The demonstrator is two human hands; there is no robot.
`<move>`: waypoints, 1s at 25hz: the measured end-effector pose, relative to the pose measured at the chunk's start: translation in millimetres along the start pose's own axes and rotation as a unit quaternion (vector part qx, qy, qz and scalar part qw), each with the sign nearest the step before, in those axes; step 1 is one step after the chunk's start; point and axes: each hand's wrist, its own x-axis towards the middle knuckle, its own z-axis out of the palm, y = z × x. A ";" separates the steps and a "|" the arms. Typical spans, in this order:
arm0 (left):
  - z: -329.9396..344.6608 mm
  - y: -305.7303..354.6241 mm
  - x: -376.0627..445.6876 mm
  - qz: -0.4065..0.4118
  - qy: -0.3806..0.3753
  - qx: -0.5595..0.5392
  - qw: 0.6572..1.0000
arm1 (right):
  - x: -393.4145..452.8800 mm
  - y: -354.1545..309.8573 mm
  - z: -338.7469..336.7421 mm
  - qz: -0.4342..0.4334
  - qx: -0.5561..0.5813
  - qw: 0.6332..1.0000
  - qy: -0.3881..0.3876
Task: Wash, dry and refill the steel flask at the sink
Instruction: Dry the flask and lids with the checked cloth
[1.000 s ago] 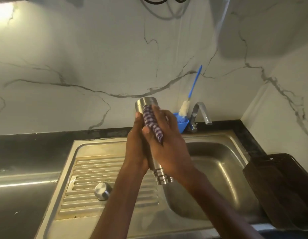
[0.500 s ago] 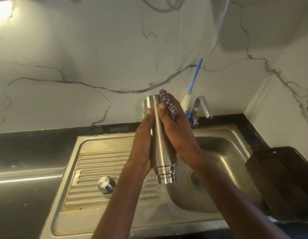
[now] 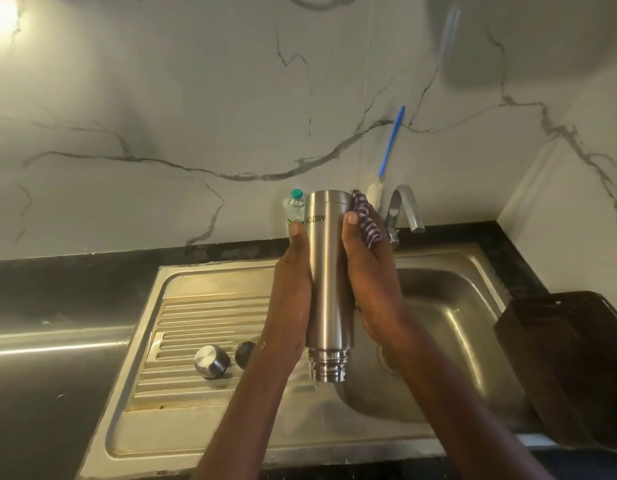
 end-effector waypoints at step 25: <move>60.1 -30.7 34.7 0.050 0.202 -0.018 0.978 | -13.0 19.3 -85.0 0.111 -0.086 0.983 -0.119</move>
